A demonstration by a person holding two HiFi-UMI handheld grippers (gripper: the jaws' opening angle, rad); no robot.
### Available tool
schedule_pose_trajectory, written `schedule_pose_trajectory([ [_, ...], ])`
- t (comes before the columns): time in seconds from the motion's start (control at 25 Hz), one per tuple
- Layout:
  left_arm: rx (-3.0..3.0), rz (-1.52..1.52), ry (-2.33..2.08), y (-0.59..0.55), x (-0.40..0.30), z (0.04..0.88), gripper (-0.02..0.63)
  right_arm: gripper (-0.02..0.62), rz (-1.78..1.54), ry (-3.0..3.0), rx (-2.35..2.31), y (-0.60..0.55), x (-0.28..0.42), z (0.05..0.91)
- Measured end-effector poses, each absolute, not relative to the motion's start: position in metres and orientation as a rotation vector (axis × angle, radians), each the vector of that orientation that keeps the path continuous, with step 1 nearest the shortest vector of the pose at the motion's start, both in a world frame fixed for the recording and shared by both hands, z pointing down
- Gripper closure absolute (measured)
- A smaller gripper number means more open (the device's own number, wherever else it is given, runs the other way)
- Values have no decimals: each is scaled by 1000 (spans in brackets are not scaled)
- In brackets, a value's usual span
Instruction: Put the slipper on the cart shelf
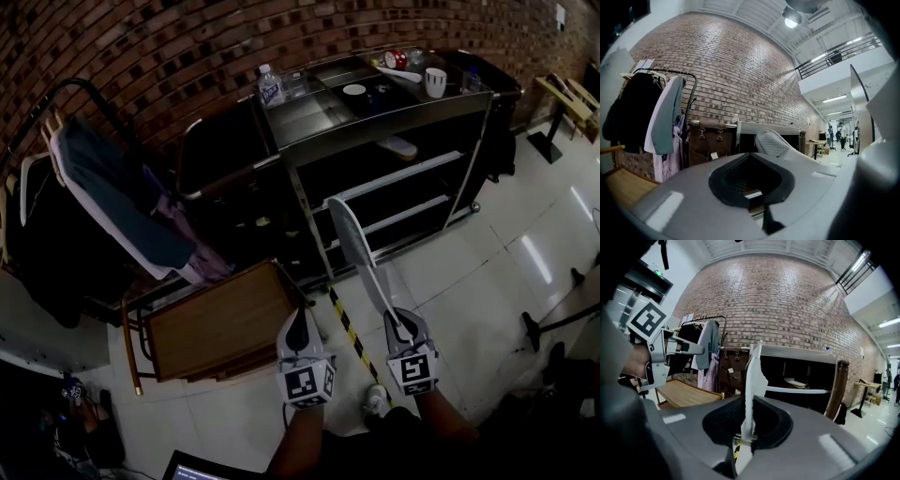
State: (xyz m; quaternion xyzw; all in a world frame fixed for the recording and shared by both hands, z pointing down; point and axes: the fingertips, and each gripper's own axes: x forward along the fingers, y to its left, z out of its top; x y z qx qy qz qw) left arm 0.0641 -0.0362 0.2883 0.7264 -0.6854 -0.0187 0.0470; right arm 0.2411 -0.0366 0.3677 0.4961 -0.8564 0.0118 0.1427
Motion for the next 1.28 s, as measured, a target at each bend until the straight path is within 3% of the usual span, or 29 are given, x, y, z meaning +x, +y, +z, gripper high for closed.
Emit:
schedule_pose_trajectory([
  [0.28,2218,-21,-2079,-67,83,293,590,560,144,-2459,1448,-81,255,378],
  [0.72,2150,-66,-2098,-181,53,317,591,561,320,-2440,1386,-234,201,391],
  [1.28,2087,-68,-2036,-285,25,359,590,561,1041,-2523,1329,-410,148,414],
])
